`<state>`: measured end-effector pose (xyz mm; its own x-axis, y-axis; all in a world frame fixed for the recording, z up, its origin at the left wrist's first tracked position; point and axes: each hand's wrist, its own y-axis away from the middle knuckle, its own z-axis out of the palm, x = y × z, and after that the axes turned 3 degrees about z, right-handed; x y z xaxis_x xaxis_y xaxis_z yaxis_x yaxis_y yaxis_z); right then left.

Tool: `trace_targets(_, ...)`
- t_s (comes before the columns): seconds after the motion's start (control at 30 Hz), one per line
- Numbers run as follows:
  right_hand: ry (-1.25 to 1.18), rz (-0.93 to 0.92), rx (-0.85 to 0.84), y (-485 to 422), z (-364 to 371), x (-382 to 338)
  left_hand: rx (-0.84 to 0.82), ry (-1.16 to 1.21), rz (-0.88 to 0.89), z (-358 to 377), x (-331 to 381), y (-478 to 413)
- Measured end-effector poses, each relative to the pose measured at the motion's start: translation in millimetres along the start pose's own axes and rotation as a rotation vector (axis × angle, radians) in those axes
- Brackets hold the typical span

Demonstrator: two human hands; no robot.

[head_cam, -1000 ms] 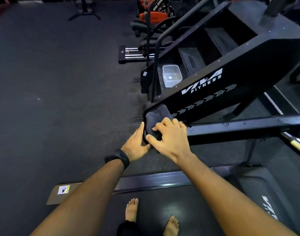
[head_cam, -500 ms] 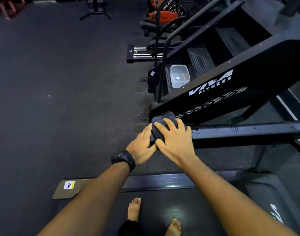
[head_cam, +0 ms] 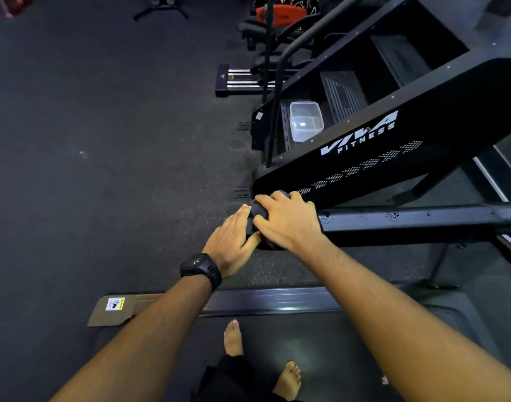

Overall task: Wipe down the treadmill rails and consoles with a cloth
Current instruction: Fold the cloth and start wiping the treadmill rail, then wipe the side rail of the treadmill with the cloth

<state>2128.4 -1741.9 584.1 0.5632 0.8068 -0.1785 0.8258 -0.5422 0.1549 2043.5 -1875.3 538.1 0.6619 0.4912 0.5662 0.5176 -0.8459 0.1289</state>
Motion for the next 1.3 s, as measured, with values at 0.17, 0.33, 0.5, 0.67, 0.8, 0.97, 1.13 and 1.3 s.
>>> trace_targets(0.17, 0.100, 0.223, -0.075, 9.1, -11.6, -0.3, 0.037, -0.036, 0.062, 0.0, 0.2, 3.7)
trace_targets(0.33, 0.089, 0.012, 0.019, 3.5, -1.0, -22.8, 0.032, -0.090, 0.082, 1.4, -15.0, -1.1)
trace_targets(0.5, 0.076, 0.192, -0.205, -17.5, -11.6, 0.8, 0.003, -0.128, 0.139, 0.6, -23.9, -6.9)
trace_targets(0.67, 0.115, 0.108, -0.033, 5.1, -0.3, -10.6, 0.007, -0.128, 0.127, 1.2, -20.7, -9.0)
trace_targets(0.8, 0.063, 0.087, -0.211, -24.0, -9.8, -5.6, 0.028, -0.133, 0.103, 1.3, -17.3, -11.3)
trace_targets(0.97, 0.186, 0.191, -0.118, -2.0, -11.0, 6.0, 0.043, -0.135, 0.090, 1.6, -13.2, -7.4)
trace_targets(1.13, 0.059, -0.048, -0.124, -14.2, -6.2, -3.8, 0.034, -0.160, 0.050, 4.0, -9.9, -7.5)
trace_targets(1.3, 0.116, 0.197, -0.289, -23.6, -20.7, 10.2, 0.032, -0.184, 0.048, 0.8, -9.3, -4.9)
